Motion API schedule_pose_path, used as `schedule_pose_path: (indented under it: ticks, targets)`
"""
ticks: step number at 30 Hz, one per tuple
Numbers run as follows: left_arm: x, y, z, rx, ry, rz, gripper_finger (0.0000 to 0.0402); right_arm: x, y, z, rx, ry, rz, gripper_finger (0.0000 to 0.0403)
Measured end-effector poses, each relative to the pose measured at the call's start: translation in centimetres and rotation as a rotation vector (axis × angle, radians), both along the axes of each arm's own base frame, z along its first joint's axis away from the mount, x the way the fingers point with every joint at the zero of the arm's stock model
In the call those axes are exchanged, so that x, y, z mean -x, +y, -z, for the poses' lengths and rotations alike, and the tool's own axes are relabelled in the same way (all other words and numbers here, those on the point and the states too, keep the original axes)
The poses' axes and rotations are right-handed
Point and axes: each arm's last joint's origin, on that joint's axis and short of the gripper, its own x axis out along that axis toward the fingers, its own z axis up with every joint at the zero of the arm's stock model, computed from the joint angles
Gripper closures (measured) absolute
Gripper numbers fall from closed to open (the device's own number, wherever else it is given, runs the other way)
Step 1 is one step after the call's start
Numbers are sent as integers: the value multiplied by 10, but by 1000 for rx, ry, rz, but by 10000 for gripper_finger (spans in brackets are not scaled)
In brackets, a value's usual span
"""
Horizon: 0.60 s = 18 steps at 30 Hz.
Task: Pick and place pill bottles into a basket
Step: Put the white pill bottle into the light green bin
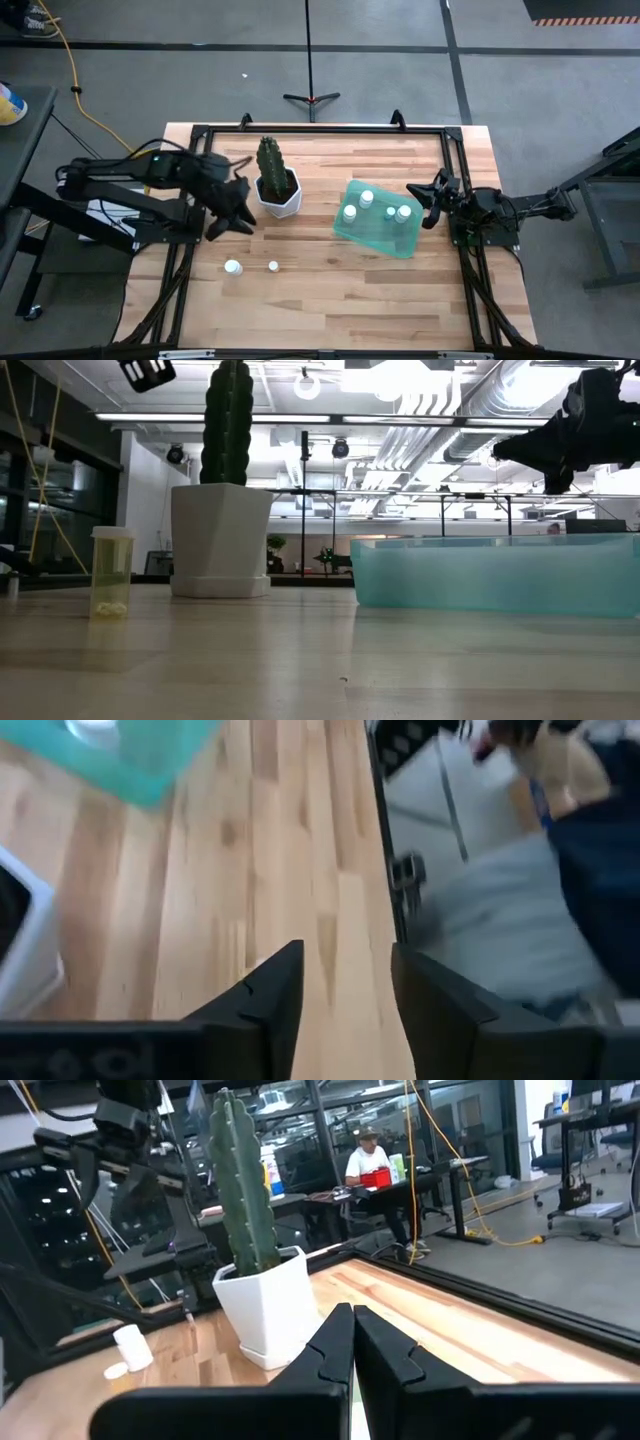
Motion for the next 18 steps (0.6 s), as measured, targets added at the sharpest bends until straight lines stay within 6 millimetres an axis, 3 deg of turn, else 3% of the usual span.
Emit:
schedule_pose_path:
  ticks: [10,18]
  targets:
    - [-19,-5,-8,-74,260,74,166,0,1,0,58,21,-31,401]
    - [-19,-41,-10,-201,376,62,165,-1,1,0,81,30,-41,399]
